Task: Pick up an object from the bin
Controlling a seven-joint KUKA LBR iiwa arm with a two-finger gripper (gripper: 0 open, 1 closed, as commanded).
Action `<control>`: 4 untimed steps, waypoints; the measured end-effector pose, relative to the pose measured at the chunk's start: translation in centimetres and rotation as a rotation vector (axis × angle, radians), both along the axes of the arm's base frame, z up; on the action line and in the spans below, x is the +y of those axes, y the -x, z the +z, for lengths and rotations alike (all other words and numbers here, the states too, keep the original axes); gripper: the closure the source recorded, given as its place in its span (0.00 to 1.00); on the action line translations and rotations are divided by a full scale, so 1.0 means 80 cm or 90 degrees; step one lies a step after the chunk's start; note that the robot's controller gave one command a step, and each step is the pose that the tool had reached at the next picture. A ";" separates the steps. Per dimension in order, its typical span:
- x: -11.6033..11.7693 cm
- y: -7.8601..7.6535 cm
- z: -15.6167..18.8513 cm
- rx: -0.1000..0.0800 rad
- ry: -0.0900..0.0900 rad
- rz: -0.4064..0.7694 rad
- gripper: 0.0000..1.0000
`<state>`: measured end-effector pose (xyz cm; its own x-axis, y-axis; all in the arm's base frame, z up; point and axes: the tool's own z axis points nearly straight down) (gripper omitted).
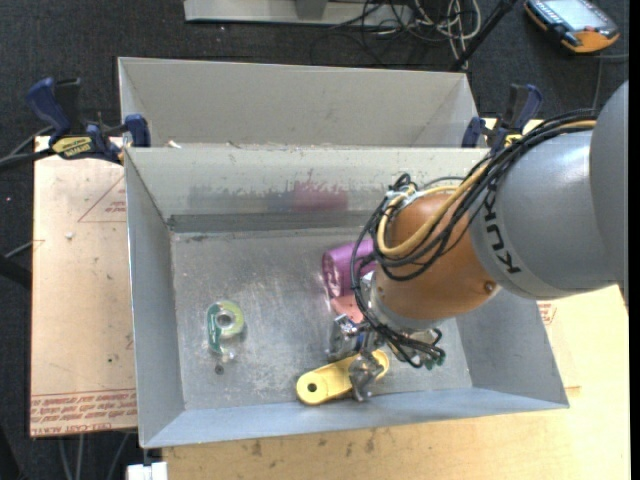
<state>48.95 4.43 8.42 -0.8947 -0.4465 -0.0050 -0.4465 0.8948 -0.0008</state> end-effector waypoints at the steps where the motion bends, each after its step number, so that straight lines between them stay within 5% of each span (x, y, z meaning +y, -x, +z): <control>1: 0.000 0.001 0.012 0.004 0.000 0.000 1.00; 4: 0.001 0.002 0.036 0.005 0.000 -0.002 1.00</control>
Offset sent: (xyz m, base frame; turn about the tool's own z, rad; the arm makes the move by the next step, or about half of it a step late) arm 0.0002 0.0001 0.0310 0.0000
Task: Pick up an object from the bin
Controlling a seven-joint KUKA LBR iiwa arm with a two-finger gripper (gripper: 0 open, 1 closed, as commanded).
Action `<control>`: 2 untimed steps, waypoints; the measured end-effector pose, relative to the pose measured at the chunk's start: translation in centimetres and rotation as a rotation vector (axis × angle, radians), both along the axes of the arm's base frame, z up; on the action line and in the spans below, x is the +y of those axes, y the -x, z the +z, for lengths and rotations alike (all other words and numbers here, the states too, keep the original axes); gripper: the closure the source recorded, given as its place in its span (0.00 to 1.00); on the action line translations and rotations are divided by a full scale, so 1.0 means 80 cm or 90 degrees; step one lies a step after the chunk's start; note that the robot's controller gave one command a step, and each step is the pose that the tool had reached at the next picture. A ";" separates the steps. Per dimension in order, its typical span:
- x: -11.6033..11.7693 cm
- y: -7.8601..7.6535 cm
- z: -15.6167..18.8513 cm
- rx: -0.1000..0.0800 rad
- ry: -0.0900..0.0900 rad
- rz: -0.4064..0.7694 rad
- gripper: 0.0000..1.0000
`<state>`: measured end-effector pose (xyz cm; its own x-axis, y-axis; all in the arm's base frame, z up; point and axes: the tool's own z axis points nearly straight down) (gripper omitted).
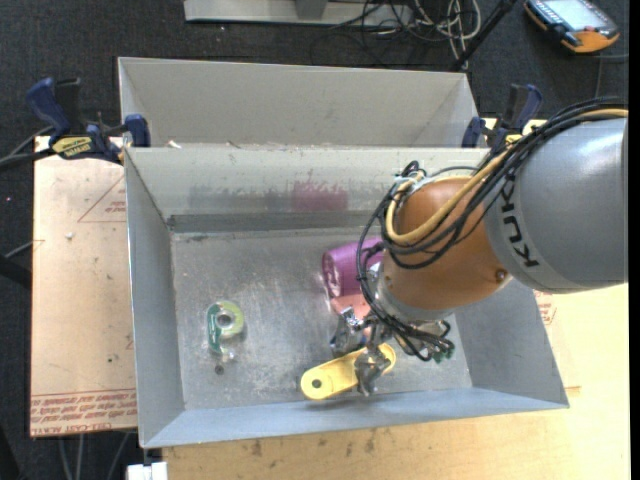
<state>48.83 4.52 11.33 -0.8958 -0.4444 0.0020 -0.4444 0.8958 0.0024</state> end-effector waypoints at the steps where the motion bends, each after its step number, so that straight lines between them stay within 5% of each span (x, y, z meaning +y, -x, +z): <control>1: 0.000 0.001 0.019 0.001 0.000 0.000 1.00; 2: 0.000 -0.001 0.037 -0.002 0.000 -0.001 1.00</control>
Offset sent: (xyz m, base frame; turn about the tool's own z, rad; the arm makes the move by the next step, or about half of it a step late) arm 0.0000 0.0002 0.0072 0.0000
